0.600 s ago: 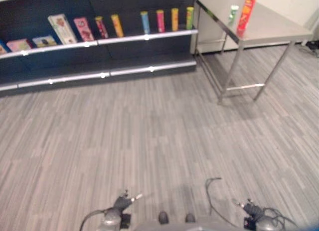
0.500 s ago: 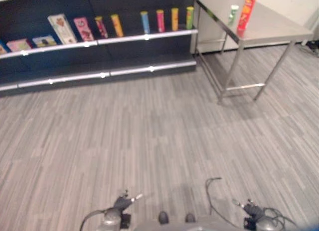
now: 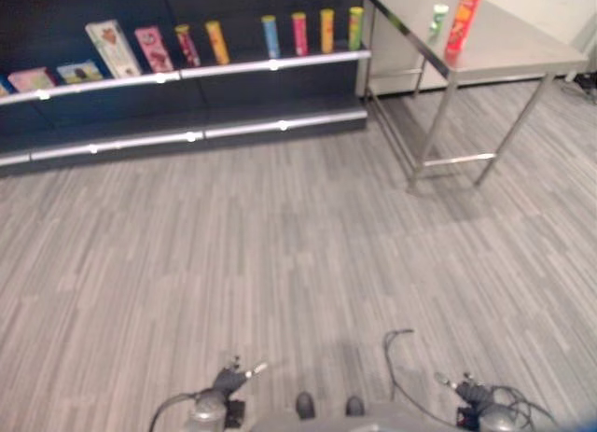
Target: Put the goods on the table back onto the shelves and tidy them up.
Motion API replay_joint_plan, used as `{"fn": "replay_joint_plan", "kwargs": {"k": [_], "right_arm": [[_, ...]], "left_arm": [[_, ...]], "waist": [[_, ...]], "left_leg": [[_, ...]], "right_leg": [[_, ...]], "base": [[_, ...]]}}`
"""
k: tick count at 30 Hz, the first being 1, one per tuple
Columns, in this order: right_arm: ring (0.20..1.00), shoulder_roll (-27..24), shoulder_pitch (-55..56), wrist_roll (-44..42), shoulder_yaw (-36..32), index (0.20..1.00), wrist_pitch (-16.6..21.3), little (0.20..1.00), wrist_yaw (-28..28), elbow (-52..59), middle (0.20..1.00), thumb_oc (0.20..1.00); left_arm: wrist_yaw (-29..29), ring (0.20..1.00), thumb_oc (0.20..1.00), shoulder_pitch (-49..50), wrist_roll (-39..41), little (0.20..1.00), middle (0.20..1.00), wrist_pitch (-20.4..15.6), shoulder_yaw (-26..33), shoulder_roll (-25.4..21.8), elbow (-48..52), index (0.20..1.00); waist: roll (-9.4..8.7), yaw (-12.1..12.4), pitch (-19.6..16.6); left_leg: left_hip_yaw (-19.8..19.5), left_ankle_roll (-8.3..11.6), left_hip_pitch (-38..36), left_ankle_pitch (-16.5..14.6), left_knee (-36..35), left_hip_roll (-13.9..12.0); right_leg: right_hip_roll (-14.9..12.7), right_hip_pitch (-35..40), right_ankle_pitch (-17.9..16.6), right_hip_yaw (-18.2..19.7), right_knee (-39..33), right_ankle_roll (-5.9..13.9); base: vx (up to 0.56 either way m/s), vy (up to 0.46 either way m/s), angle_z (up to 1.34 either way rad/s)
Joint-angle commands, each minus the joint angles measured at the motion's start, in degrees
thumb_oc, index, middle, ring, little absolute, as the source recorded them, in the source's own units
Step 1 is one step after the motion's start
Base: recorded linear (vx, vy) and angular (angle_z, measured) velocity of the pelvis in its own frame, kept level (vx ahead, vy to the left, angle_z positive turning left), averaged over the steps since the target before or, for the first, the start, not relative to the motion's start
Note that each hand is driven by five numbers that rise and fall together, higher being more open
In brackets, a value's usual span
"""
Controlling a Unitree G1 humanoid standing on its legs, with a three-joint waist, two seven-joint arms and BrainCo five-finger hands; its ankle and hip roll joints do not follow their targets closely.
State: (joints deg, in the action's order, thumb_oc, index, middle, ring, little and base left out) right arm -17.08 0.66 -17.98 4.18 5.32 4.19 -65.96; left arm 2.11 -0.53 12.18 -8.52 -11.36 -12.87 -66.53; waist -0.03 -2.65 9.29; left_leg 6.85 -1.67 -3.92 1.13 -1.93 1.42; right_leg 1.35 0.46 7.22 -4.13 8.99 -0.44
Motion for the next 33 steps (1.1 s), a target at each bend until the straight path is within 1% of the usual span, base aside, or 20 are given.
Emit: {"fn": "replay_joint_plan", "kwargs": {"k": [1, 21, 33], "right_arm": [[1.000, 0.2, -2.5, 0.4, 2.2, 1.000, 0.3, 1.000, 0.1, -1.0, 1.000, 1.000], [1.000, 0.6, -2.2, 0.3, 2.1, 1.000, 0.4, 1.000, 0.5, -1.6, 1.000, 1.000], [1.000, 0.8, -2.2, 0.1, 2.1, 1.000, 0.3, 1.000, 0.6, -2.0, 1.000, 1.000]], "left_arm": [[0.7, 1.000, 1.000, -3.1, -2.5, 1.000, 1.000, -0.8, -0.5, -0.1, -1.1, 1.000], [1.1, 1.000, 1.000, -3.4, -3.4, 1.000, 1.000, -0.6, -0.7, 0.0, -1.3, 1.000], [1.3, 1.000, 1.000, -3.5, -3.9, 1.000, 1.000, -0.5, -0.8, 0.0, -1.4, 1.000]], "waist": [[-1.76, 0.3, 0.5], [-1.97, -0.3, 0.3], [-1.89, -0.4, 0.4]], "left_leg": [[-1.8, 5.91, -3.7, -7.9, 1.0, -4.4], [-1.1, 5.75, -3.9, -8.3, 1.4, -4.5], [-0.9, 5.48, -3.7, -8.4, 1.3, -4.1]], "right_leg": [[-8.0, 0.6, -3.5, 1.7, -5.6, 10.68], [-7.9, 0.3, -3.7, 2.4, -5.6, 10.81], [-8.1, 0.0, -4.0, 2.9, -5.9, 10.98]], "base": [[0.00, 0.000, 0.00], [0.00, 0.000, 0.00], [0.00, 0.000, 0.00]]}}
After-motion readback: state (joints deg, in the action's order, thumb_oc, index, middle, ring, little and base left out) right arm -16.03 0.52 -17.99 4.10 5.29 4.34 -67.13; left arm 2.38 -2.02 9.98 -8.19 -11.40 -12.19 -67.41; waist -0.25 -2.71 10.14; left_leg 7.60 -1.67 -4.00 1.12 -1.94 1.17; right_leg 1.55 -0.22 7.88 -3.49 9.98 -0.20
